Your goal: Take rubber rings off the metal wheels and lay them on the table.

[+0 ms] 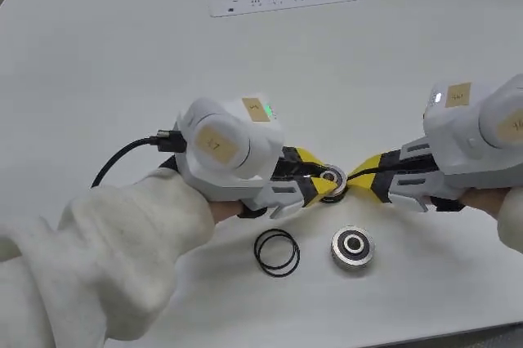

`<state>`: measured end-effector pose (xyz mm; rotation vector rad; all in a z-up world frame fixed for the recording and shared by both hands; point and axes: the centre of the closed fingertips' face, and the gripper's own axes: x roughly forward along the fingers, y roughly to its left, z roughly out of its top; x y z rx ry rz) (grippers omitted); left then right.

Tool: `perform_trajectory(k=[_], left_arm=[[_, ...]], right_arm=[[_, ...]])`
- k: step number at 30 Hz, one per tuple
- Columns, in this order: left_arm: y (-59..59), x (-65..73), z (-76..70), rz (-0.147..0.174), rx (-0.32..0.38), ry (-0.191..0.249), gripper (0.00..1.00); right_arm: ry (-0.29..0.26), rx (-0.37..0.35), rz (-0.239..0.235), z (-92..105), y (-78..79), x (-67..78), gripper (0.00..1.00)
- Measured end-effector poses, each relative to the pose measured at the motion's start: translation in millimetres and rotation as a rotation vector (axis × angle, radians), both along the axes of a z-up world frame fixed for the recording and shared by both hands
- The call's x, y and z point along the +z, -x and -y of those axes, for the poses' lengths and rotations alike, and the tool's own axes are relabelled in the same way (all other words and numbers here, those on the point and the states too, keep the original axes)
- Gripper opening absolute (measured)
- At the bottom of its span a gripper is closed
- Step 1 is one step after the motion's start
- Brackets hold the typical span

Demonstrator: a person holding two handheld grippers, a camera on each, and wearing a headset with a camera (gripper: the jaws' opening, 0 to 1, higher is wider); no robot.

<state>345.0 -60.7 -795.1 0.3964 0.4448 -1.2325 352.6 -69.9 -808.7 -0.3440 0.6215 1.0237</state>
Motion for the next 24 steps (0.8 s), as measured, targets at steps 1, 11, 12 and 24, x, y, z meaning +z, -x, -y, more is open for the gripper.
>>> perform_trajectory(k=[1, 11, 12, 24], left_arm=[[0.2, -0.1, -0.2, 0.001, 0.000, 0.000, 0.14], [0.4, -0.2, -0.2, 0.012, -0.002, -0.002, 0.13], [0.5, -0.2, -0.3, 0.013, -0.002, -0.002, 0.13], [1.7, 0.2, -0.4, 0.019, -0.002, -0.005, 0.13]], right_arm=[[-0.017, -0.021, -0.021, 0.0, 0.4, 1.1, 0.00], [-0.210, -0.197, -0.218, 2.9, -2.8, 8.9, 0.00], [-0.221, -0.204, -0.228, 3.1, -3.0, 9.1, 0.00], [-0.271, -0.229, -0.272, -1.8, 0.8, 14.4, 0.00]])
